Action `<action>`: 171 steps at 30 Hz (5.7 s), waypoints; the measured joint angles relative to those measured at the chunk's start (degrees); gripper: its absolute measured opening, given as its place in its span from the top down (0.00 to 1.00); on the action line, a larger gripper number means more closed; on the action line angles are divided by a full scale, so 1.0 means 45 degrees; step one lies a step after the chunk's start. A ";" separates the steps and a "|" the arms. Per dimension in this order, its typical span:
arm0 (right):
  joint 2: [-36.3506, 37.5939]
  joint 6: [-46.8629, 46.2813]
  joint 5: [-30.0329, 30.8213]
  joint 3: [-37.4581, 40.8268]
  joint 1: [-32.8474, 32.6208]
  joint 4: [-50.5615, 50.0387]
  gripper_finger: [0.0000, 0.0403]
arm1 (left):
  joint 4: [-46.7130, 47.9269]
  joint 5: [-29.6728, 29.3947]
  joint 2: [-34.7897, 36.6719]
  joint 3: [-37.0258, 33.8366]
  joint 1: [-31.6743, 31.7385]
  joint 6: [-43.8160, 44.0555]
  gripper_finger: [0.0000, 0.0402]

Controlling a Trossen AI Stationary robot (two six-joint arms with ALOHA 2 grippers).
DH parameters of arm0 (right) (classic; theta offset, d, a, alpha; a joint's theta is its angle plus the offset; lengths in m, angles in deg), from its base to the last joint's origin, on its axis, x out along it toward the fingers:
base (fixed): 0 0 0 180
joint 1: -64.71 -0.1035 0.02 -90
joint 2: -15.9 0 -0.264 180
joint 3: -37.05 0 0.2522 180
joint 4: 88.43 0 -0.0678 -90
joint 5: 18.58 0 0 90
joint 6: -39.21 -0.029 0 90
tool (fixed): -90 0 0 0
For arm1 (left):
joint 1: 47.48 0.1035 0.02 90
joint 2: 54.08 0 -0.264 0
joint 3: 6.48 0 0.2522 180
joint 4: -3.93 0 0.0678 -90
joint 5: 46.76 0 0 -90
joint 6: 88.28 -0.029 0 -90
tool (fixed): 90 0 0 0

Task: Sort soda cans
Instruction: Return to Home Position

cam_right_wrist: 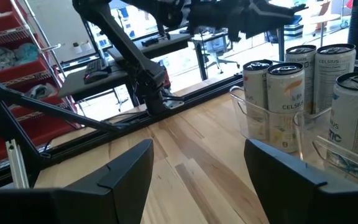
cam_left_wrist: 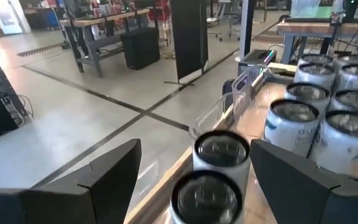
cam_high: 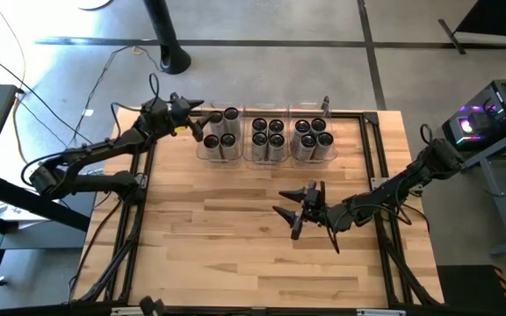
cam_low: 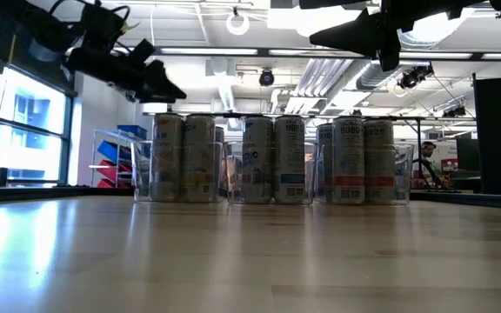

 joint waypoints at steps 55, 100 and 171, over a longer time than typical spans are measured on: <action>1.0866 0.1726 -0.7591 0.1179 0.6017 -1.1442 0.96 | 0.7775 0.1487 1.1276 -0.2297 -0.1996 0.3057 0.49; 1.7427 0.1530 -0.9112 0.8267 0.6183 -0.7990 0.96 | 0.2966 -0.1014 1.3342 -0.6458 -0.8301 0.2075 0.55; 1.7379 0.6154 -1.4874 0.8272 0.6178 -0.7591 0.96 | 0.4981 -0.1845 1.3789 -0.6448 -1.1298 0.3475 0.55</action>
